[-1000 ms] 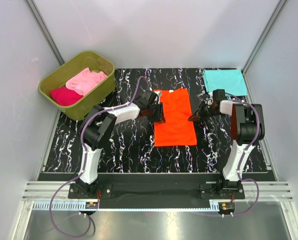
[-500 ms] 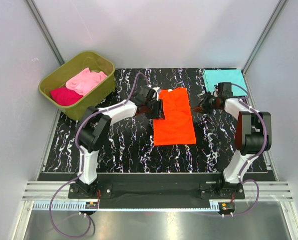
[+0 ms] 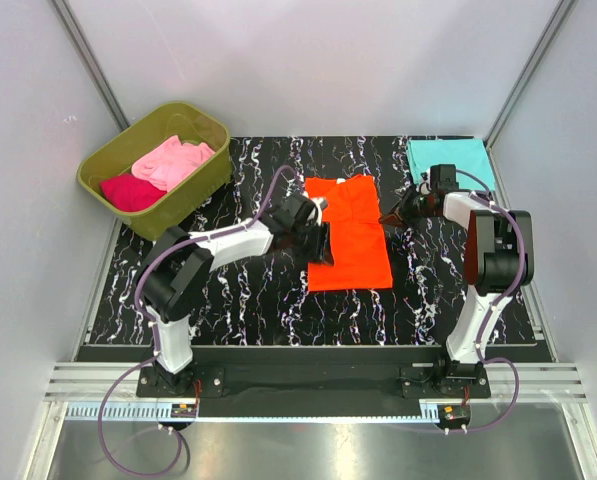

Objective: Fold and stack the t-shirts
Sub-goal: Fold the tshirt

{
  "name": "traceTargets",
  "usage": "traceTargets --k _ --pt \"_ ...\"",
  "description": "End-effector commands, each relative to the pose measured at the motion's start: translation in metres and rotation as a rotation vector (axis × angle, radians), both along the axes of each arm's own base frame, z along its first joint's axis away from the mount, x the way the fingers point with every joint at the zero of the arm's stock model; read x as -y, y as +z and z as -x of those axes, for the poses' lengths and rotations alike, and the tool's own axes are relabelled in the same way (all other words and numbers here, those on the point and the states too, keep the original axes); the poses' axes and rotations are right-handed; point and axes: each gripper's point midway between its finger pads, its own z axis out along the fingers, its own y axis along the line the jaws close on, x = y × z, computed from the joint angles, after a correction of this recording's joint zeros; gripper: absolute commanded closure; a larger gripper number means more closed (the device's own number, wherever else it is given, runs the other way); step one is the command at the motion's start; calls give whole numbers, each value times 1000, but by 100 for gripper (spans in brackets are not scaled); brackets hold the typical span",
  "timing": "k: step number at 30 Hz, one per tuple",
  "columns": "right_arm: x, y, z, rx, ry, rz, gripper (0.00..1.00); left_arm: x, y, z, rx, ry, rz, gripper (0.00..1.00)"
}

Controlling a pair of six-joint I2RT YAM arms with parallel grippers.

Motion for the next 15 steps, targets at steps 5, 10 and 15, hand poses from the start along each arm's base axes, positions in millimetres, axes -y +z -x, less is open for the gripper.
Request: traceTargets --k 5,10,15 --pt "-8 -7 -9 1 44 -28 91 -16 -30 21 -20 18 -51 53" --pt "2 -25 -18 -15 17 28 92 -24 -39 23 -15 17 -82 53" --pt "12 -39 -27 -31 -16 73 94 -28 -40 26 -8 14 -93 53"
